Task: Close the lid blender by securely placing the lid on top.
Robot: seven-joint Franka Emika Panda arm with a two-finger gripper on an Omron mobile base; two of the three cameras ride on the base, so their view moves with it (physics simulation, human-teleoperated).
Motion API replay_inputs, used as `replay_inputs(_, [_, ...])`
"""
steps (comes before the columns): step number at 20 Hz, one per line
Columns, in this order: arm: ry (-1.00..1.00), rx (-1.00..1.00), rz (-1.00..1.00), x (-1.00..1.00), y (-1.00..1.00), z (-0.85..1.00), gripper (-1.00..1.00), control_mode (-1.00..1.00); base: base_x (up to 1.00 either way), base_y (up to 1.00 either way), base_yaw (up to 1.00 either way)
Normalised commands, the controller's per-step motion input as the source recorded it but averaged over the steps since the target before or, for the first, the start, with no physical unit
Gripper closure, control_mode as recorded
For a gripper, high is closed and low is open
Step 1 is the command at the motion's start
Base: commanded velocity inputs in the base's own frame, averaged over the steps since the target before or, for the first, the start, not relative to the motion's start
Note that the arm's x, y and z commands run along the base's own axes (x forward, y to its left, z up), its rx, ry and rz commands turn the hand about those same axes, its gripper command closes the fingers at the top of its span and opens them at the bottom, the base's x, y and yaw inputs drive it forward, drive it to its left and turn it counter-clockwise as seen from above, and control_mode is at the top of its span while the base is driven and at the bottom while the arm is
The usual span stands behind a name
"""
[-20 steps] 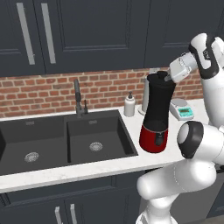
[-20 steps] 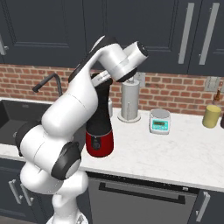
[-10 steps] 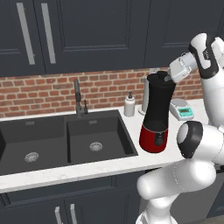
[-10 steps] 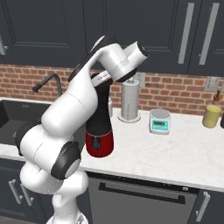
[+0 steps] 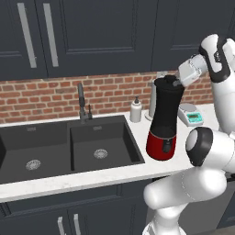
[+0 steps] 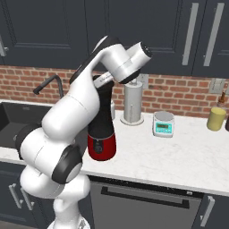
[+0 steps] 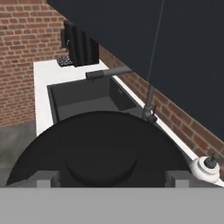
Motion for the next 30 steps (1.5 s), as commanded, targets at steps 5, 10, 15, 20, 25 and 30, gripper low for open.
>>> replay_inputs(5, [-0.13, 0.0, 0.0, -0.22, 0.0, 0.17, -1.0, -1.0, 0.0, 0.0, 0.0])
replay_inputs(10, [-0.32, 0.0, 0.0, -0.65, -0.02, 0.27, -1.0, -1.0, 0.0, 0.0, 0.0])
replay_inputs(15, [-0.53, -0.02, 0.0, -1.0, -0.12, -0.11, -1.0, -1.0, 0.0, 0.0, 0.0])
replay_inputs(20, [-0.57, -0.14, 0.0, -1.0, 0.0, -0.46, -1.0, -1.0, 0.0, 0.0, 0.0])
replay_inputs(25, [-0.58, -0.2, 0.0, -1.0, 0.0, -0.58, -1.0, -1.0, 0.0, 0.0, 0.0])
replay_inputs(30, [-0.66, -0.29, 0.0, -1.0, 0.03, -0.36, -1.0, -1.0, 0.0, 0.0, 0.0])
